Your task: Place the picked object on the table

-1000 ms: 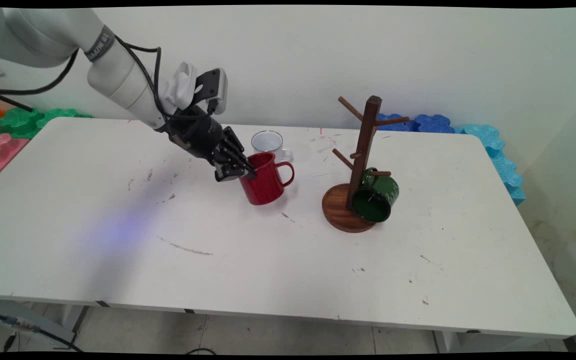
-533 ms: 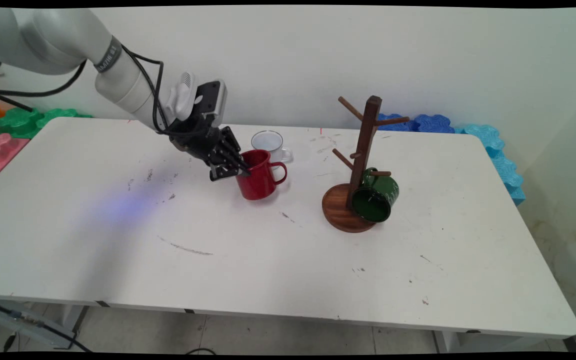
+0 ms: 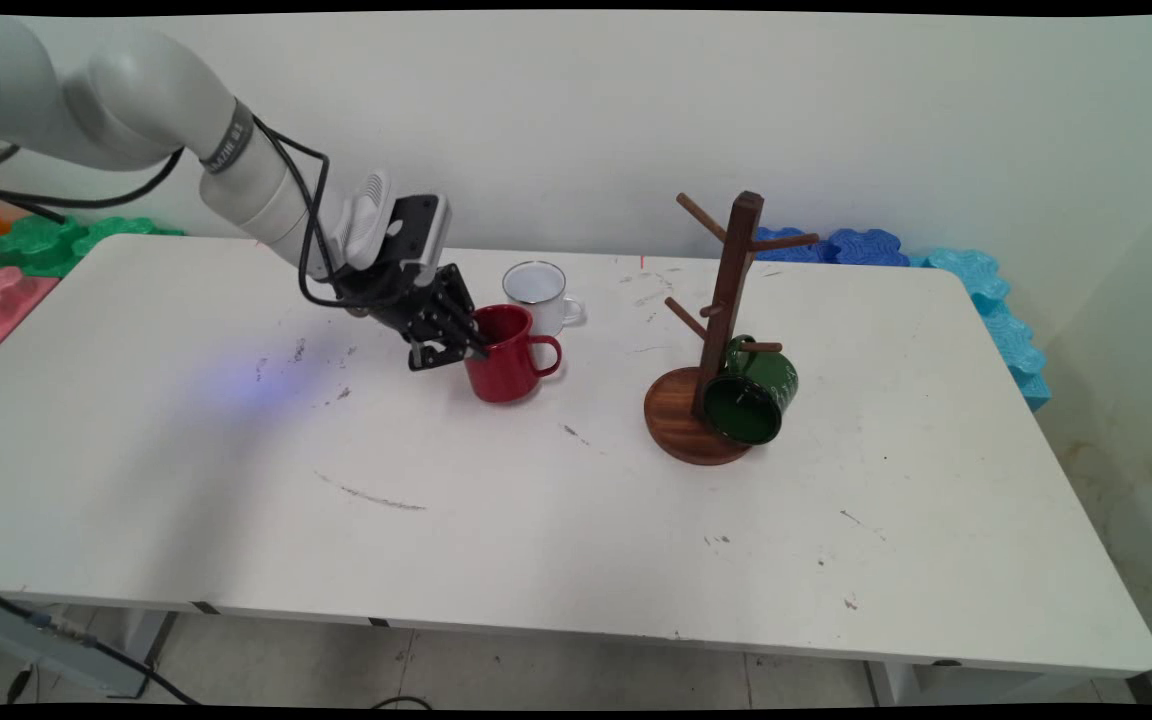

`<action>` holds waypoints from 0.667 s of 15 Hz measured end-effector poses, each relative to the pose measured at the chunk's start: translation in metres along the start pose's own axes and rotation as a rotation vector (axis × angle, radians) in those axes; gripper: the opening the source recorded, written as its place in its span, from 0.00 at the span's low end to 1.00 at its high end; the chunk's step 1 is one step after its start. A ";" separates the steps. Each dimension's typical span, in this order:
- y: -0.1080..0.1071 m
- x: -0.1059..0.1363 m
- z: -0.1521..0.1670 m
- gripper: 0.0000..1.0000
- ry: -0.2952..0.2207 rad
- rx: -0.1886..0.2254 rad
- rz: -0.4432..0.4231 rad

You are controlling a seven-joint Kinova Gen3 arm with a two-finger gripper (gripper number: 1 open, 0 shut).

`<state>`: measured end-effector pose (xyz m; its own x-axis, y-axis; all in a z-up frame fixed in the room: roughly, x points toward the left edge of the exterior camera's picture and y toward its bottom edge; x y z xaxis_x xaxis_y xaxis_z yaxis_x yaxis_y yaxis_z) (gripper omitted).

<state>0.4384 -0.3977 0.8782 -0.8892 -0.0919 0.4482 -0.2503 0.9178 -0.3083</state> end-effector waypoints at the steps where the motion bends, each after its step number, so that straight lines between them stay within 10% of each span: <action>1: 0.001 -0.002 0.002 0.00 -0.005 0.000 0.013; 7: 0.007 -0.014 0.009 0.00 -0.026 -0.004 0.064; 8: 0.007 -0.016 0.010 1.00 -0.028 -0.005 0.070; 10: 0.009 -0.018 0.011 1.00 -0.031 -0.006 0.080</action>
<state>0.4476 -0.3917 0.8582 -0.9178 -0.0299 0.3958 -0.1755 0.9250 -0.3371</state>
